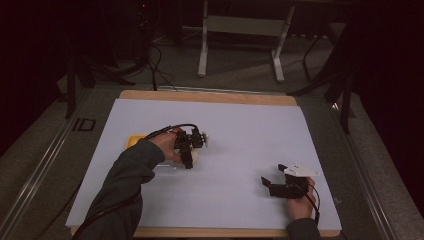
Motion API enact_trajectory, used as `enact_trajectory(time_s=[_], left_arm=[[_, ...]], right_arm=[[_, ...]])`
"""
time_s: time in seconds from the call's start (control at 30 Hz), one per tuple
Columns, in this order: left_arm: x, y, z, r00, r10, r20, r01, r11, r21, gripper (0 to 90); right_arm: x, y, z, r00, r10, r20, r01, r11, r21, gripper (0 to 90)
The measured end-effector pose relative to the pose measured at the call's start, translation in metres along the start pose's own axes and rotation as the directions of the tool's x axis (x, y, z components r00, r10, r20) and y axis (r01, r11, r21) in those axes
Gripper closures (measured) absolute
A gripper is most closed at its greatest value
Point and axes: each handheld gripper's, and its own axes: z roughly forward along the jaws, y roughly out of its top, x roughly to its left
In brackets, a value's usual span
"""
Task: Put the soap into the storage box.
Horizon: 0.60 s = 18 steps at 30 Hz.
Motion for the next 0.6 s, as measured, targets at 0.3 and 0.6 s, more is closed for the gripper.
enact_trajectory(time_s=[0.3,0.6], left_arm=[[0.008,-0.009,-0.009,0.9994,-0.033,-0.009,0.033,0.9994,-0.015,25.5],[0.015,-0.021,-0.018,0.9972,-0.071,-0.023,0.071,0.9971,-0.029,25.5]], right_arm=[[0.0,0.0,0.0,1.0,0.002,0.0,-0.002,1.0,-0.001,14.6],[0.0,0.0,0.0,1.0,0.005,-0.001,-0.005,1.0,-0.002,14.6]])
